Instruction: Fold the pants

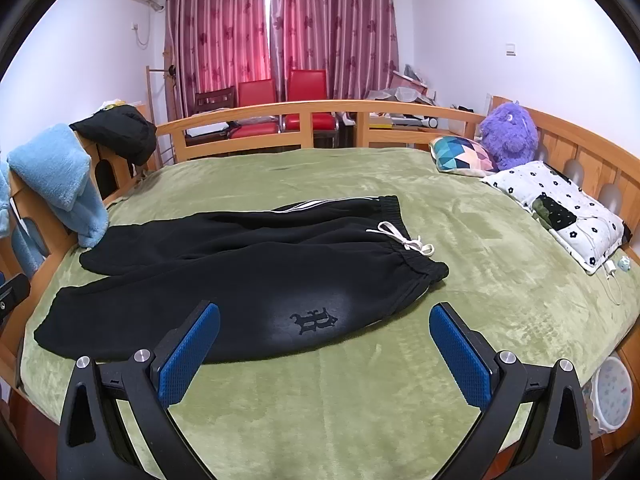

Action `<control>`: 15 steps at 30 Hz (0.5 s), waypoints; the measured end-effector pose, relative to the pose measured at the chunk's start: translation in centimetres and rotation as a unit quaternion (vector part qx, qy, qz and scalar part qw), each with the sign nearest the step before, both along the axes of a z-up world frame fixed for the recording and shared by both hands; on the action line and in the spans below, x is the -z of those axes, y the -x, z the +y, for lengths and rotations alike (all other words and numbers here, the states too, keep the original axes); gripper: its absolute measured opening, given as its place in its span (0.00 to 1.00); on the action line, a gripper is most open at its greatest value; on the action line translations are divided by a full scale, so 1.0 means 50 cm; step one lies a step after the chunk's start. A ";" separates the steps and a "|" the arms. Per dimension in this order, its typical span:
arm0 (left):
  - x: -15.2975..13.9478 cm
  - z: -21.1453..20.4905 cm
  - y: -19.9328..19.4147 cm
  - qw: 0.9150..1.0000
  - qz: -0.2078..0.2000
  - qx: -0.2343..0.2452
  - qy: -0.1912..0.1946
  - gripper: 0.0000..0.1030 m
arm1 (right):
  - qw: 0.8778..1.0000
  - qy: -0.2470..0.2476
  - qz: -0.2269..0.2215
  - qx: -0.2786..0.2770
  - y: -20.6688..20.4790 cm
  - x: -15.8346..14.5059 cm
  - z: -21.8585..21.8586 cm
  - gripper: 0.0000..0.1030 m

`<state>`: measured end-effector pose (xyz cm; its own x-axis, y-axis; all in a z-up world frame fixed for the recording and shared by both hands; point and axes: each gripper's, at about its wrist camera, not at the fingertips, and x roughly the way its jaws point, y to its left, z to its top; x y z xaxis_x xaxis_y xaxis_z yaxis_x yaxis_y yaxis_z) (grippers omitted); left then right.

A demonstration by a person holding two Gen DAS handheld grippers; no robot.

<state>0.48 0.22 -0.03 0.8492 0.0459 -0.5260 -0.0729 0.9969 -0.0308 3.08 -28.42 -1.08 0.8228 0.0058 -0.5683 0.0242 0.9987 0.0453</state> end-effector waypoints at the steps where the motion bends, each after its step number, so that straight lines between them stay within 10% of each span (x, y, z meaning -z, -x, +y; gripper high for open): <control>1: 0.000 0.002 -0.001 1.000 0.000 -0.001 0.002 1.00 | 1.000 0.000 0.000 0.000 0.000 0.000 0.001 1.00; 15: 0.014 0.028 -0.012 1.000 0.012 -0.006 0.016 1.00 | 1.000 0.002 0.003 0.001 -0.003 0.001 0.002 1.00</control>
<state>1.10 1.63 -0.74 0.8354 0.0396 -0.5482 -0.0869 0.9944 -0.0607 3.26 -28.30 -1.13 0.8196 0.0024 -0.5729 0.0262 0.9988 0.0418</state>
